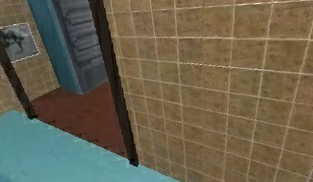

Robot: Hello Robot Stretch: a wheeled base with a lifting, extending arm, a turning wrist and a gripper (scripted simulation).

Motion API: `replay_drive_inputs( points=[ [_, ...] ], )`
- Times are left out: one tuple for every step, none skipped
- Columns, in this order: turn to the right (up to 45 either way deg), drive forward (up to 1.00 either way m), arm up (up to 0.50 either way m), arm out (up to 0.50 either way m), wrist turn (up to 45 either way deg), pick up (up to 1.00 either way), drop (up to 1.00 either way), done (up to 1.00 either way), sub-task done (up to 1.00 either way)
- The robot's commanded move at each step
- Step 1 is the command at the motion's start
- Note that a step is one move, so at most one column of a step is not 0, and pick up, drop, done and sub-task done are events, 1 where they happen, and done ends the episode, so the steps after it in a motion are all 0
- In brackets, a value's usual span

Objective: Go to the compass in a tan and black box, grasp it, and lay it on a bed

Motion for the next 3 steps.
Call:
replay_drive_inputs(
  points=[
    [0.0,0.5,0.0,0.0,0.0,0.0,0.0,0.0,0.0],
    [-45.0,0.0,0.0,0.0,0.0,0.0,0.0,0.0,0.0],
    [-12.0,0.0,0.0,0.0,0.0,0.0,0.0,0.0,0.0]
  ],
)
